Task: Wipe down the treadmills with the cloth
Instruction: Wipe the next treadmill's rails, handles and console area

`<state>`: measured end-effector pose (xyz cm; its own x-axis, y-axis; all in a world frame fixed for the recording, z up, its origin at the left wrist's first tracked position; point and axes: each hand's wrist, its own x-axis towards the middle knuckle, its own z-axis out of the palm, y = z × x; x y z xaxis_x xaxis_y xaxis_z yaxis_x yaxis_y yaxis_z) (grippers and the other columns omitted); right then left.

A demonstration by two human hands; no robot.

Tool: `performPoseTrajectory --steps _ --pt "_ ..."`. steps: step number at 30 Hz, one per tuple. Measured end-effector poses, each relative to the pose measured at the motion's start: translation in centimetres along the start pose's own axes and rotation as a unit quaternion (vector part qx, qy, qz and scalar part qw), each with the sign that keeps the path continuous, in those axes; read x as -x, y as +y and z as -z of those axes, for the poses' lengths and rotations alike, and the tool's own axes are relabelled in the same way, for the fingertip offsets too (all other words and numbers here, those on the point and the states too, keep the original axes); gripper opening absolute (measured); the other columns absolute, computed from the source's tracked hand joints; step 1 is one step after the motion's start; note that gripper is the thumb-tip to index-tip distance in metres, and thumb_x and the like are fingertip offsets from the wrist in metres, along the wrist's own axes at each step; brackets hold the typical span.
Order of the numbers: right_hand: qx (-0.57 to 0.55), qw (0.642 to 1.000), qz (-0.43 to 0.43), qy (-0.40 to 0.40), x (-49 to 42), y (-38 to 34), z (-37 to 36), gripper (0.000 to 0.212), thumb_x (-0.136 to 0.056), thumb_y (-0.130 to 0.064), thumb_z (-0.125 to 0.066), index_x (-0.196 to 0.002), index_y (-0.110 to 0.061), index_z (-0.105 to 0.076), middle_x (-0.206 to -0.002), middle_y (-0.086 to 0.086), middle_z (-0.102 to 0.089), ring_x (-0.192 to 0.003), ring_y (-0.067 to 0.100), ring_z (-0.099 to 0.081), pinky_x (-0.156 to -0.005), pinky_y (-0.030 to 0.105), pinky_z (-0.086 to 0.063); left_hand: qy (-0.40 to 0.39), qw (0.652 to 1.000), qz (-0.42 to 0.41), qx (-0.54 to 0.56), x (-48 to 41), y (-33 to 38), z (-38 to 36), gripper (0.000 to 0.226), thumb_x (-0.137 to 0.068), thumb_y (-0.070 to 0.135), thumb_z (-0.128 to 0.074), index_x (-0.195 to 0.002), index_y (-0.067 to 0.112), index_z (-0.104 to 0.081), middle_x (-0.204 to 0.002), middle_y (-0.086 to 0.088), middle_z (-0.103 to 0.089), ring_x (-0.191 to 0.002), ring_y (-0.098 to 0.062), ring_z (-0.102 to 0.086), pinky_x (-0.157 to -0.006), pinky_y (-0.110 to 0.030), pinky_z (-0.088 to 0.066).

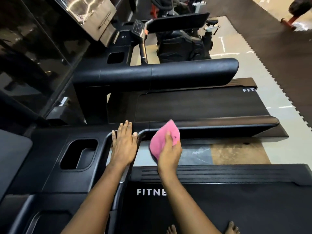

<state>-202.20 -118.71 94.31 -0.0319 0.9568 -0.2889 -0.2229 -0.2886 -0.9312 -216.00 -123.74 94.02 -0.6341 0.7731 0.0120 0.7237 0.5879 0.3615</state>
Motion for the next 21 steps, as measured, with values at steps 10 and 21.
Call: performPoseTrajectory --steps 10,21 --pt "0.609 0.662 0.301 -0.317 -5.2 0.3 -2.1 0.073 -0.089 -0.024 -0.053 -0.156 -0.040 -0.028 -0.167 -0.002 -0.023 -0.156 0.028 -0.004 -0.120 0.062 0.003 -0.024 1.000 0.010 -0.005 0.0 -0.2 0.3 0.052 -0.108 0.026 -0.030 -0.159 0.013 -0.024 -0.168 0.000 -0.014 -0.156 -0.017 -0.001 -0.125 -0.047 0.004" --pt "0.643 0.684 0.280 -0.201 -11.4 -2.8 7.0 0.064 -0.084 -0.036 -0.039 -0.148 -0.037 -0.041 -0.157 -0.009 -0.038 -0.152 0.022 -0.020 -0.121 0.058 -0.008 -0.014 0.999 -0.024 -0.021 0.6 -0.1 0.6 0.051 -0.109 0.027 -0.027 -0.159 0.023 -0.025 -0.167 0.003 -0.020 -0.156 -0.016 -0.004 -0.125 -0.048 0.007"
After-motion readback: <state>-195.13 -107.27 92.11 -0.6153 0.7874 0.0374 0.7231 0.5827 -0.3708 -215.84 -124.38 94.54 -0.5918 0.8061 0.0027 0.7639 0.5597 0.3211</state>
